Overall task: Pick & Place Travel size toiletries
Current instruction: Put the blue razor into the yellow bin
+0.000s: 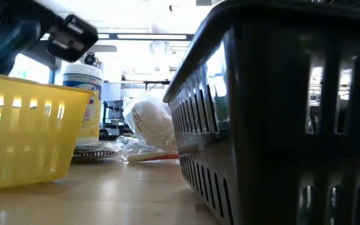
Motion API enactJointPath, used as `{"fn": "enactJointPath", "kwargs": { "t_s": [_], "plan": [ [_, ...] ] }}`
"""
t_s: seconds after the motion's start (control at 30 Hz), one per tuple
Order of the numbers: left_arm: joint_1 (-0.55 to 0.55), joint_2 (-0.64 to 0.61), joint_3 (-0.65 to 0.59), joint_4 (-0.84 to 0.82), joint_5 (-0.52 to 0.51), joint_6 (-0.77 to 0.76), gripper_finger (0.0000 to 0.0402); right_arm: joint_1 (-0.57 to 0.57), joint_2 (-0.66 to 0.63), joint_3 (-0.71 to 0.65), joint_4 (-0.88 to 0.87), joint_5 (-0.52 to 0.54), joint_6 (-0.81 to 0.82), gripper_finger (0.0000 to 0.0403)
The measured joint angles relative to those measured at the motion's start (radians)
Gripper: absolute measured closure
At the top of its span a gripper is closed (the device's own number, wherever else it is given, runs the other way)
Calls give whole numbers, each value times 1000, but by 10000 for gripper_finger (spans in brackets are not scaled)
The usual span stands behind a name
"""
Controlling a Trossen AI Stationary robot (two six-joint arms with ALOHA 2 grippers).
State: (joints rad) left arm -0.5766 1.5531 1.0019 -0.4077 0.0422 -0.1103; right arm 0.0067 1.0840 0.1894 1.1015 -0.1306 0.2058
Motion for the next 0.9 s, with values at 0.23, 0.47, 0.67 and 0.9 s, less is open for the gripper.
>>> {"fn": "enactJointPath", "kwargs": {
  "t_s": [0.23,0.47,0.67,0.9],
  "plan": [
    [0,60,2,6,1,-11,381,0,0,0,-5,1,0,400],
    [0,97,2,15,-1,-12,379,0,0,0,-3,1,-1,400],
    [0,130,1,3,0,-29,363,0,0,0,0,1,-1,400],
    [0,131,1,7,49,-29,359,0,0,0,0,-1,0,400]
  ]
}}
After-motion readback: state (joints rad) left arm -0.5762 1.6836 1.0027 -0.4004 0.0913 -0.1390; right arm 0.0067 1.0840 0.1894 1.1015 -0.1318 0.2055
